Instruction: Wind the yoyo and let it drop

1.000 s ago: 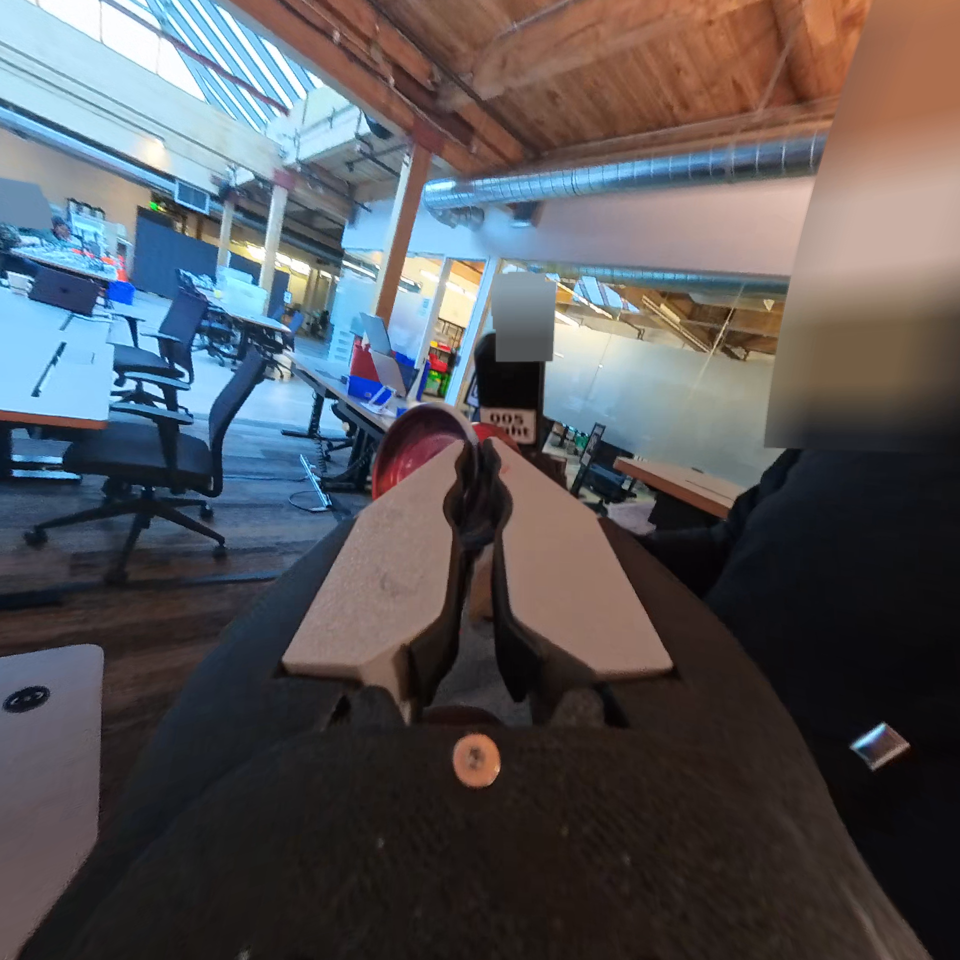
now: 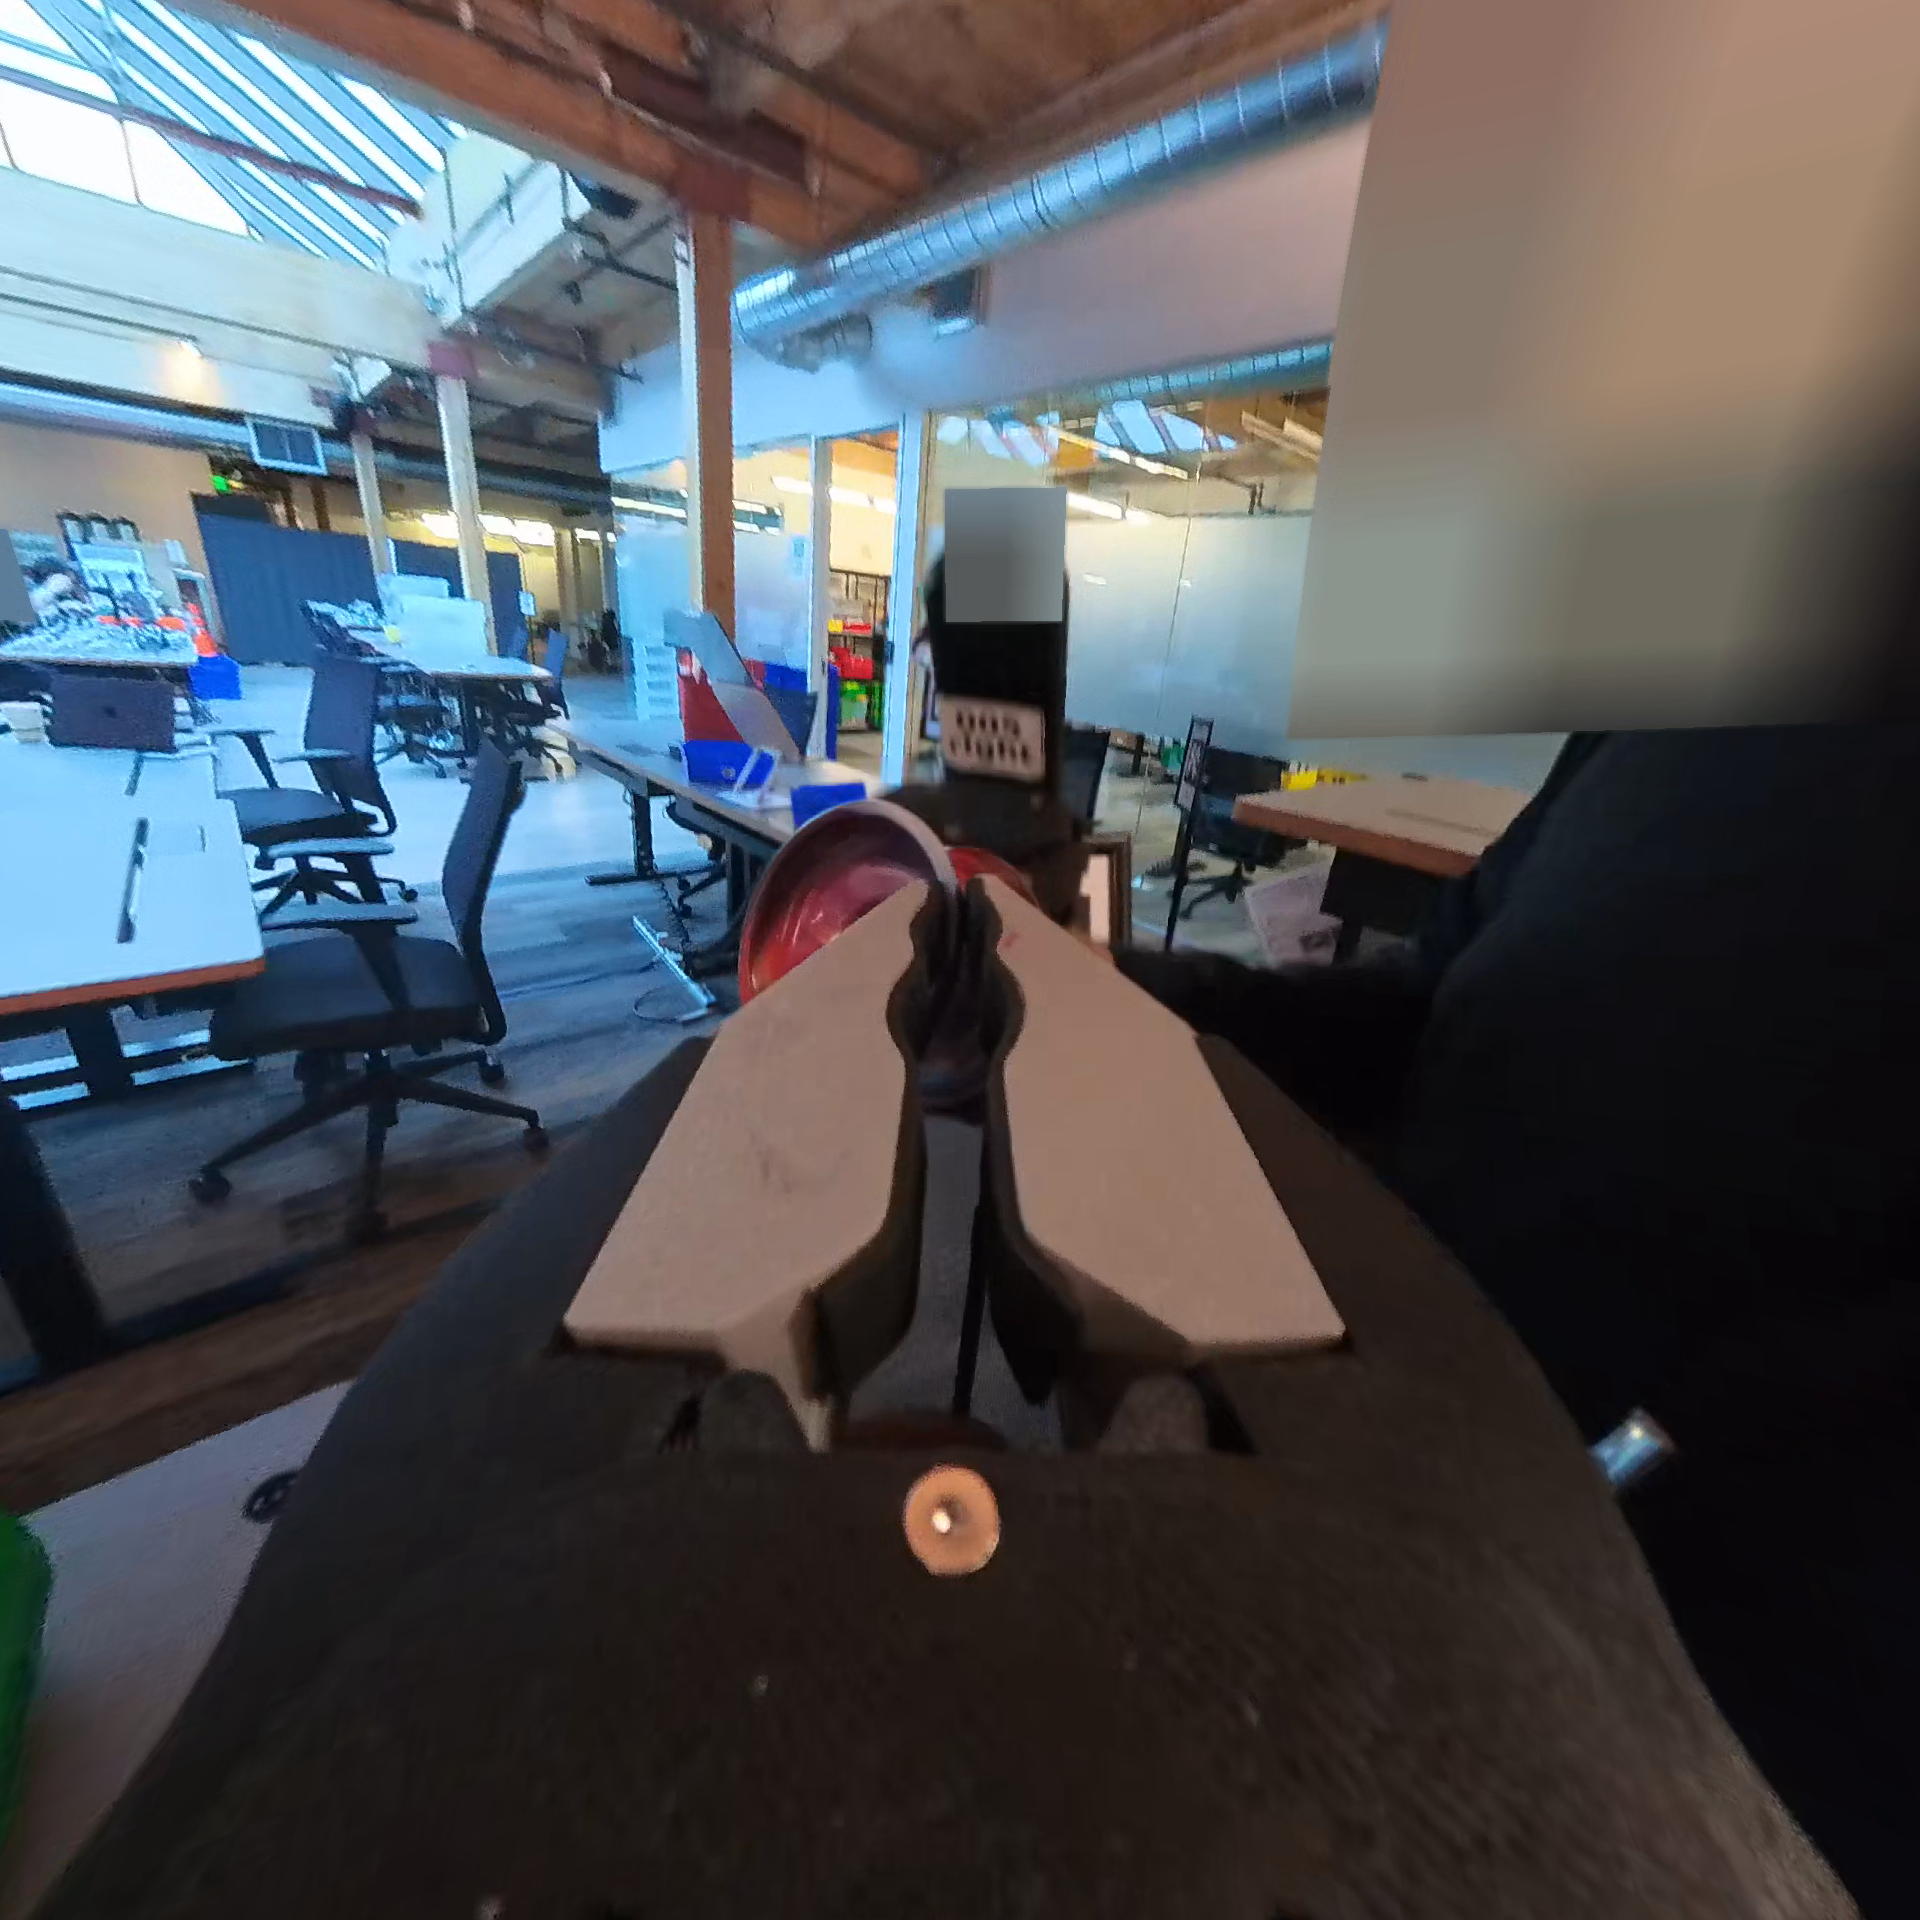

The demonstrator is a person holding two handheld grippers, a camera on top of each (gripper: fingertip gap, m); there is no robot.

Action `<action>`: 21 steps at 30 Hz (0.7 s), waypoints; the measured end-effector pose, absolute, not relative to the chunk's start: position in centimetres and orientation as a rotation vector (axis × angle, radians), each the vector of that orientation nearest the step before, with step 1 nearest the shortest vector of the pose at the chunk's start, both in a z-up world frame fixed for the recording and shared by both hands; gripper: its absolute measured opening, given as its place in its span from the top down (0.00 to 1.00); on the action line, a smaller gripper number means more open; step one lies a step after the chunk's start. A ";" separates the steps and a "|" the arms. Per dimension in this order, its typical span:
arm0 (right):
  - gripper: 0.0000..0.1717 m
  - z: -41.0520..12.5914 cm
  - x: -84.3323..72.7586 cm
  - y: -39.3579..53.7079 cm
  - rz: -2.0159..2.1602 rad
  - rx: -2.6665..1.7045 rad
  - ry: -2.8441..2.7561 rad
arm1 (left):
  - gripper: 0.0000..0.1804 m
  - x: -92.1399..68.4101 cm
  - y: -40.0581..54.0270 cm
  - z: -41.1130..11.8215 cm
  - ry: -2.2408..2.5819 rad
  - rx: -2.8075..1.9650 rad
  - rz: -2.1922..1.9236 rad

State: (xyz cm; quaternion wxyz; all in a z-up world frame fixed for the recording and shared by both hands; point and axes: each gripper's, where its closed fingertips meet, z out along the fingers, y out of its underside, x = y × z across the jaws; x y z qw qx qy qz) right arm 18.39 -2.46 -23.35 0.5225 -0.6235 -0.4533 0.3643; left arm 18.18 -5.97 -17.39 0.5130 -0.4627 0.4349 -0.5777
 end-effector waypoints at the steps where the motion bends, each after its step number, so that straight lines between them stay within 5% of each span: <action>1: 1.00 -23.1 17.8 -2.9 0.936 -1.461 -1.052 | 1.00 17.9 -6.0 -16.7 1.029 -1.094 -1.396; 9: 1.00 -25.7 14.3 -5.8 1.170 -1.511 -1.028 | 1.00 16.9 -2.6 -15.1 0.867 -1.087 -1.217; 21: 1.00 -20.6 19.4 -4.4 0.738 -1.477 -1.128 | 0.99 19.9 -1.6 -23.9 1.171 -1.267 -0.749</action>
